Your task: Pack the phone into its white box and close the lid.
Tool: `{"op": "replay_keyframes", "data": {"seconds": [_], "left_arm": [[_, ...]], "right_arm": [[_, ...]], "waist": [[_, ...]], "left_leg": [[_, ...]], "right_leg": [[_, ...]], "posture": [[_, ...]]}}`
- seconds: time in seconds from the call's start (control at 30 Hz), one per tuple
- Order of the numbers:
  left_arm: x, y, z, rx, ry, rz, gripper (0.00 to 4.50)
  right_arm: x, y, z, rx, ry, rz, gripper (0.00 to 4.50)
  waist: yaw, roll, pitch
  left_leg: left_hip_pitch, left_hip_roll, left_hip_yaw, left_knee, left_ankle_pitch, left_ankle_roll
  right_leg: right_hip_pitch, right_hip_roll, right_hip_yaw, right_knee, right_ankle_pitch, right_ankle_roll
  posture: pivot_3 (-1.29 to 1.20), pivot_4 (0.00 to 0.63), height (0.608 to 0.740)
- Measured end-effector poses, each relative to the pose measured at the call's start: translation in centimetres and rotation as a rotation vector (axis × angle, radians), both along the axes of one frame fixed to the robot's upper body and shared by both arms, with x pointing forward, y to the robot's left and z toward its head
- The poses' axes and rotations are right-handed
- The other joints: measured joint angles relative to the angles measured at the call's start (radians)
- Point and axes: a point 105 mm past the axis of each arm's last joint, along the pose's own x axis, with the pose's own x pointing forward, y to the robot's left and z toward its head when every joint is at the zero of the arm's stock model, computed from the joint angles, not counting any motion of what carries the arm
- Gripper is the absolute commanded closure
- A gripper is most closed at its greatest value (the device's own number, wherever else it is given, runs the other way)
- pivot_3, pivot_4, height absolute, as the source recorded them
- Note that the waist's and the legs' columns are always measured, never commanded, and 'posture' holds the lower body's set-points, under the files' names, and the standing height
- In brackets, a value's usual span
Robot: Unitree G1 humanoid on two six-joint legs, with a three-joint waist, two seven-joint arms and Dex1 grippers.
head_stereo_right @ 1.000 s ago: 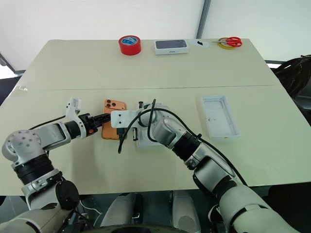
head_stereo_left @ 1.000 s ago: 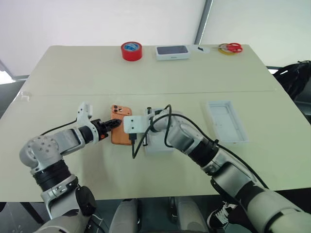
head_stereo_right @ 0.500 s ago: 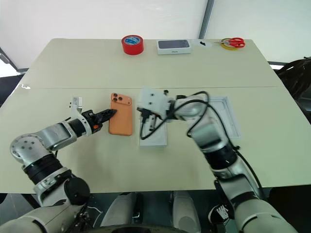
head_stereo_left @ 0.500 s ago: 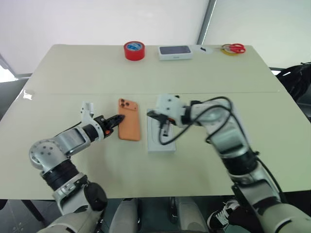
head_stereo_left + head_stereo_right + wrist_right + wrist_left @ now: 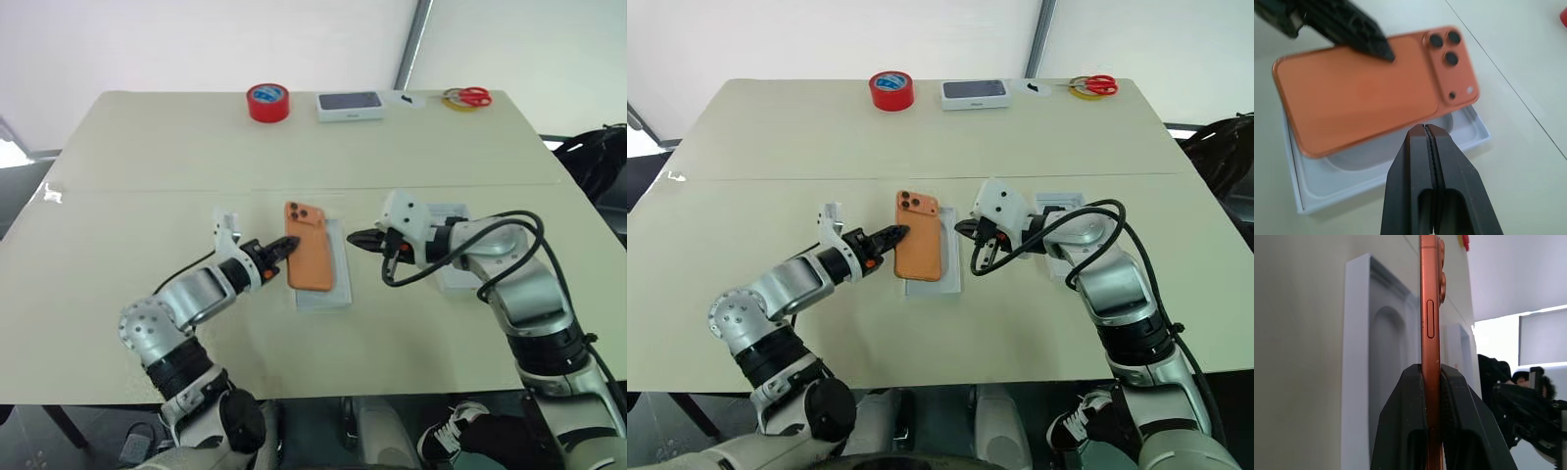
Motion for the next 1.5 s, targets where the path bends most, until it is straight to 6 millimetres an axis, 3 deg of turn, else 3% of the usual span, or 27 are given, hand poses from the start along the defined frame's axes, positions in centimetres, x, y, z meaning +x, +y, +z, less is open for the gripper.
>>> {"op": "replay_keyframes", "data": {"seconds": [0.5, 0.67, 0.8, 0.9, 1.2, 1.3, 1.5], "left_arm": [[0.6, -2.5, -0.9, -0.003, 0.046, -0.035, 4.46], [0.3, -2.7, -1.2, -0.014, 0.055, -0.047, 2.18], [0.0, -2.8, -0.1, -0.049, 0.012, -0.075, 0.16], [-0.1, -2.0, 0.6, -0.024, -0.018, -0.082, 0.16], [0.0, 3.5, 3.6, 0.211, -0.167, -0.017, 0.16], [-0.2, 3.7, 3.6, 0.293, -0.196, -0.059, 1.06], [0.0, 5.1, 1.5, 0.738, -0.263, -0.144, 4.14]], "right_arm": [[-0.5, -2.3, -1.1, 0.002, 0.052, -0.020, 4.50], [-0.4, -2.4, -1.1, 0.010, 0.053, -0.027, 4.50], [-0.4, -2.4, -1.0, 0.013, 0.048, -0.032, 4.50], [-0.3, -2.4, -1.0, 0.012, 0.041, -0.035, 4.50], [1.2, -3.7, -2.5, -0.071, 0.056, -0.123, 4.50], [1.9, -3.9, -2.8, -0.104, 0.045, -0.150, 4.50], [3.2, -4.7, -3.7, -0.186, 0.057, -0.231, 4.50]], "waist": [[0.010, 0.000, 0.000], [0.010, 0.000, 0.000], [0.011, 0.000, 0.000], [0.009, 0.000, 0.000], [0.011, 0.000, 0.000], [0.010, 0.000, 0.000], [0.008, 0.001, 0.000]], "left_leg": [[0.000, 0.000, 0.000, 0.001, 0.000, 0.001], [0.000, 0.000, 0.000, 0.001, 0.000, 0.001], [0.001, 0.000, 0.000, 0.001, 0.000, 0.001], [0.001, 0.001, 0.000, 0.001, 0.000, 0.001], [0.001, 0.000, 0.000, 0.001, 0.000, 0.001], [0.001, -0.001, 0.000, 0.001, 0.000, 0.001], [0.002, -0.001, 0.001, 0.000, 0.000, 0.001]], "right_leg": [[0.001, 0.000, 0.000, -0.001, 0.000, 0.000], [0.001, 0.000, 0.000, -0.001, 0.000, 0.000], [0.002, 0.000, 0.000, -0.001, 0.000, -0.001], [0.002, 0.000, 0.000, -0.001, 0.000, 0.000], [0.002, 0.000, 0.000, -0.001, 0.000, -0.001], [0.002, 0.000, 0.000, -0.001, -0.001, -0.001], [0.002, 0.001, 0.000, -0.001, -0.001, -0.001]], "posture": [[0.00, 0.150, 0.736], [0.00, 0.150, 0.736], [0.00, 0.150, 0.736], [0.00, 0.150, 0.736], [0.00, 0.150, 0.736], [0.00, 0.150, 0.736], [0.00, 0.150, 0.736]]}}
